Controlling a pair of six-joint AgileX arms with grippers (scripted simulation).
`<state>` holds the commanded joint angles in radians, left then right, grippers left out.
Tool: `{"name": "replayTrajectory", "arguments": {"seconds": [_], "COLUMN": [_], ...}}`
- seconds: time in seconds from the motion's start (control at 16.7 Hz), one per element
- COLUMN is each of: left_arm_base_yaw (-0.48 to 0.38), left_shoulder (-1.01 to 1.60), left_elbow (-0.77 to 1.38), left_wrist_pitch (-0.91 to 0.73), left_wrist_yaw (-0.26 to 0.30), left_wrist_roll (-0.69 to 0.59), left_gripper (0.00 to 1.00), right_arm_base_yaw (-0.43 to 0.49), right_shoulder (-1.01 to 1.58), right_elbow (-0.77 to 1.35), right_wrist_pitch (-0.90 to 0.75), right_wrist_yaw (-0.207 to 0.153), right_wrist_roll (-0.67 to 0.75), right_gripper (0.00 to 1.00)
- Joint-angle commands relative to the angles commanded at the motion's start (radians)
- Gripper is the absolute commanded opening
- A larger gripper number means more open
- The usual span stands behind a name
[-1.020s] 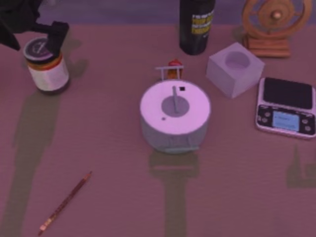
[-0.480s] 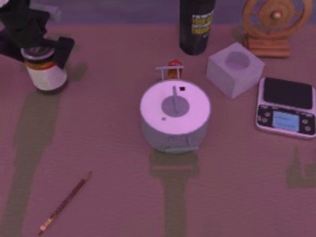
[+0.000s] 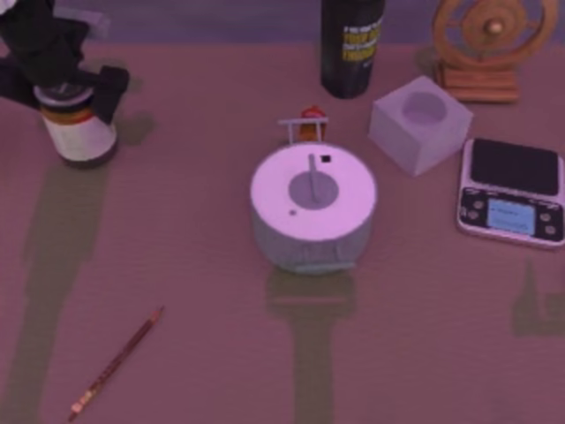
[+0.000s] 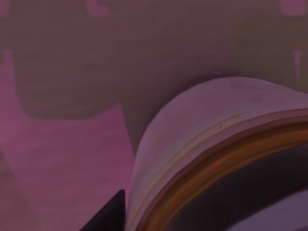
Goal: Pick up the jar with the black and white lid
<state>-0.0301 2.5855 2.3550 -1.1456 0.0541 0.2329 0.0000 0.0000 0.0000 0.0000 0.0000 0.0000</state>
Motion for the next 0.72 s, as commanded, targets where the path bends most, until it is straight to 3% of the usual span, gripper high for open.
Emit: {"name": "replayTrajectory", "arguments": {"seconds": [0.48, 0.72], "left_arm_base_yaw": [0.000, 0.000], "left_shoulder": [0.000, 0.000], "left_elbow": [0.000, 0.000], "left_wrist_pitch": [0.000, 0.000], "left_wrist_yaw": [0.000, 0.000], "left_wrist_roll": [0.000, 0.000], "left_gripper": [0.02, 0.00], "right_arm_base_yaw": [0.000, 0.000], "right_shoulder": [0.000, 0.000], "right_elbow": [0.000, 0.000], "right_wrist_pitch": [0.000, 0.000], "right_wrist_yaw": [0.000, 0.000], "right_wrist_roll": [0.000, 0.000], "right_gripper": [1.00, 1.00]}}
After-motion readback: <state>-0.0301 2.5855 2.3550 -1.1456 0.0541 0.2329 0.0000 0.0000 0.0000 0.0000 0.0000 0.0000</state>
